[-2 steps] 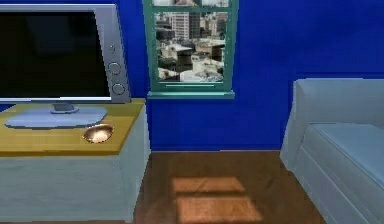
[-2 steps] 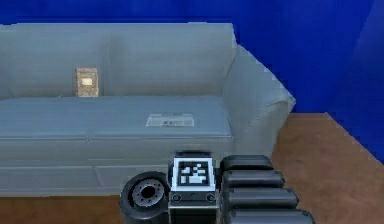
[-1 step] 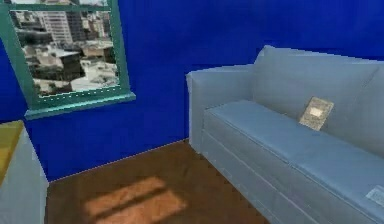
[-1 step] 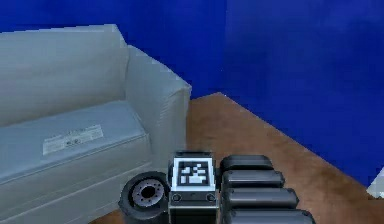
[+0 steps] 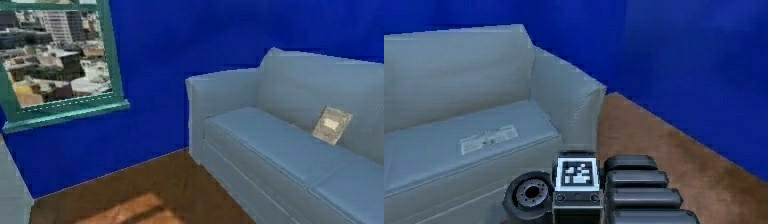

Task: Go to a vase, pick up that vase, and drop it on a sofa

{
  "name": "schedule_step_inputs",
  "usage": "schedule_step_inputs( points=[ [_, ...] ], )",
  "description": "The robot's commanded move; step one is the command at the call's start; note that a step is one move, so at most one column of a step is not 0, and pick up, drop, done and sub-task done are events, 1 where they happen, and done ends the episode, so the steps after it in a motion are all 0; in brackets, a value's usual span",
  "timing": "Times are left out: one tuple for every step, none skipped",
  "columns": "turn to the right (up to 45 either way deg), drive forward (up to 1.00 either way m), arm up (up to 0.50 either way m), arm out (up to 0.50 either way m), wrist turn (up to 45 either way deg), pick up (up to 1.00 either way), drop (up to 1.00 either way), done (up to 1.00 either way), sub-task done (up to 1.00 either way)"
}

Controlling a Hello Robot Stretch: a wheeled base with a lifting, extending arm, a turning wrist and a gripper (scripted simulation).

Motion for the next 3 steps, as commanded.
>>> schedule_step_inputs(
  points=[
    [15.0, 0.0, 0.0, 0.0, 0.0, 0.0, 0.0, 0.0, 0.0],
    [0.0, 0.5, 0.0, 0.0, 0.0, 0.0, 0.0, 0.0, 0.0],
    [6.0, 0.0, 0.0, 0.0, 0.0, 0.0, 0.0, 0.0, 0.0]
  ],
)
